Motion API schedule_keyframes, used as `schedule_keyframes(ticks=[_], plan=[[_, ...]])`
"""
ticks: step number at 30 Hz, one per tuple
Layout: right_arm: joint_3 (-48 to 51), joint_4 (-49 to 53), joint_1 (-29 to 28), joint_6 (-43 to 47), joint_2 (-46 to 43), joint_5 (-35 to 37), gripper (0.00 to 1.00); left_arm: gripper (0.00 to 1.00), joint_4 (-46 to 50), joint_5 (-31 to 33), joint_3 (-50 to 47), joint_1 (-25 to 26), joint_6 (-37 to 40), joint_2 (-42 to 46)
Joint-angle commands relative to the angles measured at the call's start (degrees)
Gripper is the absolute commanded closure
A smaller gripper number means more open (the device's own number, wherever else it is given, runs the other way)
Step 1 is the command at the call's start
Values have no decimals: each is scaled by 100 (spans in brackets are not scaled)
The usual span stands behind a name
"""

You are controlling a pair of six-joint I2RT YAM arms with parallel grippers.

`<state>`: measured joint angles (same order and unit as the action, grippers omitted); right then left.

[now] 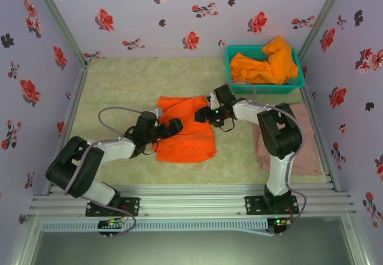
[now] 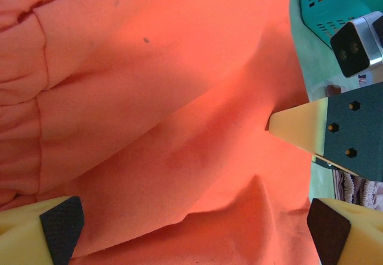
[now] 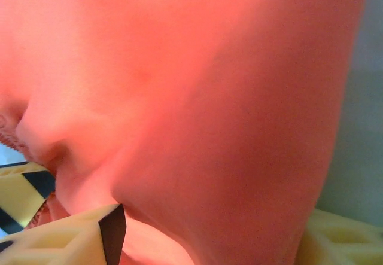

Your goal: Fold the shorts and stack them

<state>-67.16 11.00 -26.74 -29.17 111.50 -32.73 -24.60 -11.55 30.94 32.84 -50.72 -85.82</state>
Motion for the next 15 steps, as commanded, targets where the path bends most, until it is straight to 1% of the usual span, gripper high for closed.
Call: schedule_keyframes(ticks=[1, 3, 5, 9, 13, 15], plan=[[86, -292, -103, -210, 179, -236, 38, 1, 342, 91, -202, 18, -87, -224], [81, -329, -103, -246, 254, -254, 43, 1, 341, 92, -206, 20, -87, -206], [97, -408, -116, -311, 327, -288, 50, 1, 335, 93, -202, 21, -94, -172], [70, -392, -129, -318, 370, -190, 72, 1, 333, 92, -202, 16, -105, -8], [-207, 232, -129, 23, 303, 198, 94, 1, 394, 92, -178, -3, -81, 436], [-419, 686, -130, 240, 238, 440, 100, 1, 476, 109, -176, -30, -61, 721]])
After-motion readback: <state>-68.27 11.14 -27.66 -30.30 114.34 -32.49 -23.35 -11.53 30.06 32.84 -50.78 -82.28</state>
